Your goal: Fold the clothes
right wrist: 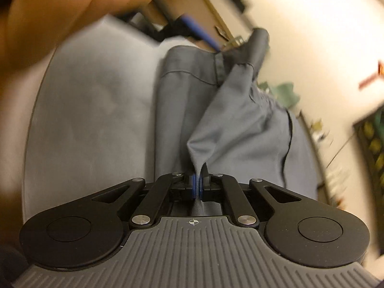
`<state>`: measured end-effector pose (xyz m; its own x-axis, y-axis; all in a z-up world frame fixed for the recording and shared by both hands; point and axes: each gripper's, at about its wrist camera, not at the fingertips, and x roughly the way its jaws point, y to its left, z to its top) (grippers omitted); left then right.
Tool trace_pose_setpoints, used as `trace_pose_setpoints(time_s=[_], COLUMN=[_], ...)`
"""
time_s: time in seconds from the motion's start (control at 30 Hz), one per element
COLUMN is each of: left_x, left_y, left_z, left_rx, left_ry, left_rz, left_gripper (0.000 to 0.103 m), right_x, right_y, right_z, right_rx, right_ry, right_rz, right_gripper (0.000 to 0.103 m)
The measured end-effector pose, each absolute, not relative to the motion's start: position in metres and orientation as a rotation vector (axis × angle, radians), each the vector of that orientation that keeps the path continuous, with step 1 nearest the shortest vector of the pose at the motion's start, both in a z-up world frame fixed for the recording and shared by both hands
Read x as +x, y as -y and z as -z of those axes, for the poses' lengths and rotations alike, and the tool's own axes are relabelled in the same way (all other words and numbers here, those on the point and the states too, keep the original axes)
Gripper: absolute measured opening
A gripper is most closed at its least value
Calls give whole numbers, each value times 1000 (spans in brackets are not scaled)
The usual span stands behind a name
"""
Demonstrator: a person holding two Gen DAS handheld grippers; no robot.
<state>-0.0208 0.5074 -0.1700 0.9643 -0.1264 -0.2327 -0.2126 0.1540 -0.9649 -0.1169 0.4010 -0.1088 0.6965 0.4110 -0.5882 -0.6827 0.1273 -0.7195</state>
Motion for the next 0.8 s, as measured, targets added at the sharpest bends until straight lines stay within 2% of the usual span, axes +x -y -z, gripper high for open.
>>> trace_pose_setpoints(time_s=[0.03, 0.1, 0.17, 0.2, 0.23, 0.27, 0.3, 0.33, 0.37, 0.4, 0.43, 0.5, 0.57, 0.63, 0.7, 0.8], left_x=[-16, -7, 2, 7, 12, 16, 14, 11, 9, 7, 3, -2, -4, -4, -6, -11], left_y=[-505, -501, -496, -494, -492, -490, -491, -492, -493, -494, -497, -501, -505, -510, -510, -503], left_z=[168, 164, 160, 159, 157, 155, 156, 157, 158, 159, 162, 164, 166, 168, 165, 154], left_rx=[-1390, -1328, -1263, -1231, -1198, -1167, -1174, -1181, -1189, -1195, -1195, -1205, -1234, -1250, -1249, -1223], left_ry=[-326, -406, -484, -523, -562, -598, -602, -606, -610, -614, -620, -624, -622, -612, -602, -585], left_rz=[-75, -98, -120, -131, -143, -153, -157, -161, -165, -167, -157, -138, -129, -136, -147, -167], left_gripper=[55, 58, 52, 41, 35, 32, 25, 24, 24, 22, 21, 20, 17, 13, 10, 10], right_x=[-125, -142, -151, -151, -150, -149, -147, -145, -142, -137, -128, -104, -77, -58, -55, -62], right_y=[-402, -404, -401, -399, -395, -389, -379, -366, -350, -330, -306, -259, -224, -198, -172, -137], right_z=[115, 128, 132, 128, 122, 113, 100, 83, 64, 45, 29, 14, 16, 33, 51, 55], right_rx=[-1262, -1377, -1413, -1379, -1322, -1258, -1166, -1047, -913, -751, -574, -282, -128, -127, -151, -138], right_ry=[-231, -146, -106, -127, -158, -187, -228, -282, -335, -394, -469, -616, -724, -813, -860, -812], right_rz=[-797, -762, -757, -771, -796, -836, -880, -916, -945, -966, -975, -926, -824, -718, -680, -671], right_gripper=[6, 6, 6, 6, 7, 11, 16, 35, 47, 49, 49, 42, 22, 14, 0, 0])
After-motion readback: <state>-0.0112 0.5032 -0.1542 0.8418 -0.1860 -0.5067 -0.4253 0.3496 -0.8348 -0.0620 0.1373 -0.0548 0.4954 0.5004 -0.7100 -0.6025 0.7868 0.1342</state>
